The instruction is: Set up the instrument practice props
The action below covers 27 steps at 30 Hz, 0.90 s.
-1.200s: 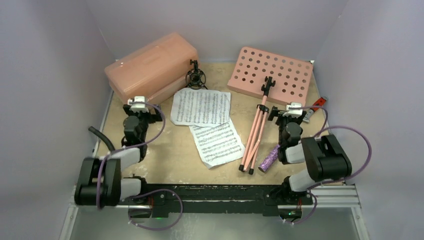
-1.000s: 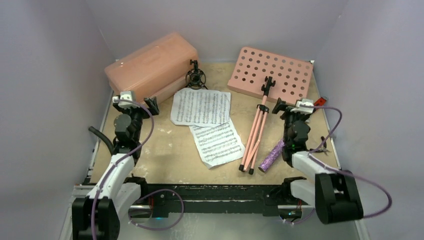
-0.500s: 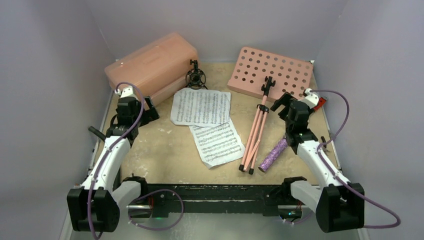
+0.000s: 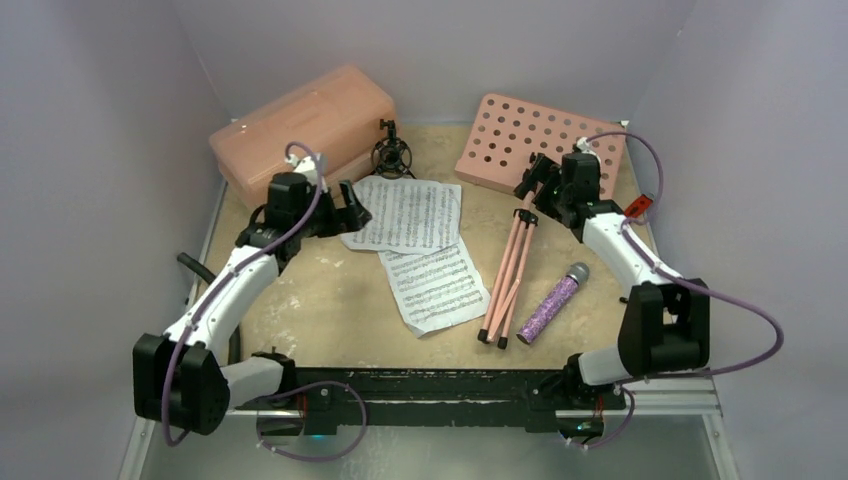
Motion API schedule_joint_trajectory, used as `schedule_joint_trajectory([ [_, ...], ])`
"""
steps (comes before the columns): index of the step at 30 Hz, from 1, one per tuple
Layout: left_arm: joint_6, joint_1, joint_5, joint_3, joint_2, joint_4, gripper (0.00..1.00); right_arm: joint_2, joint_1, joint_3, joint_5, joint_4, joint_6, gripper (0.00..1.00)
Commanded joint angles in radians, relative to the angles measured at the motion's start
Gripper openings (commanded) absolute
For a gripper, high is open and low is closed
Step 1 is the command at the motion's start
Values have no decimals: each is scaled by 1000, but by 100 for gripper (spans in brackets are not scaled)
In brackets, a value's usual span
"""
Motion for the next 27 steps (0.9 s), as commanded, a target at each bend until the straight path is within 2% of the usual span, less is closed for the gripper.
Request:
schedule_joint_trajectory([
  [1,-74,-145,24,98,82,98,99,69,0,77,-140,-84,19,98],
  [4,-111,-293,-28,141,170,167,99,103,0,77,-191,-92,57,98],
  [8,-82,-484,-101,293,339,115,99,132,-1,60,-242,-55,82,98],
  [13,-91,-650,-166,436,521,56,99,145,-1,82,-247,-31,91,98],
  [18,-143,-723,-99,492,683,123,99,196,-16,136,-232,-56,57,98],
  [22,-174,-738,19,555,803,168,99,246,-27,178,-231,-85,39,98],
  [27,-239,-742,149,591,916,322,98,268,-36,216,-192,-122,-5,97],
])
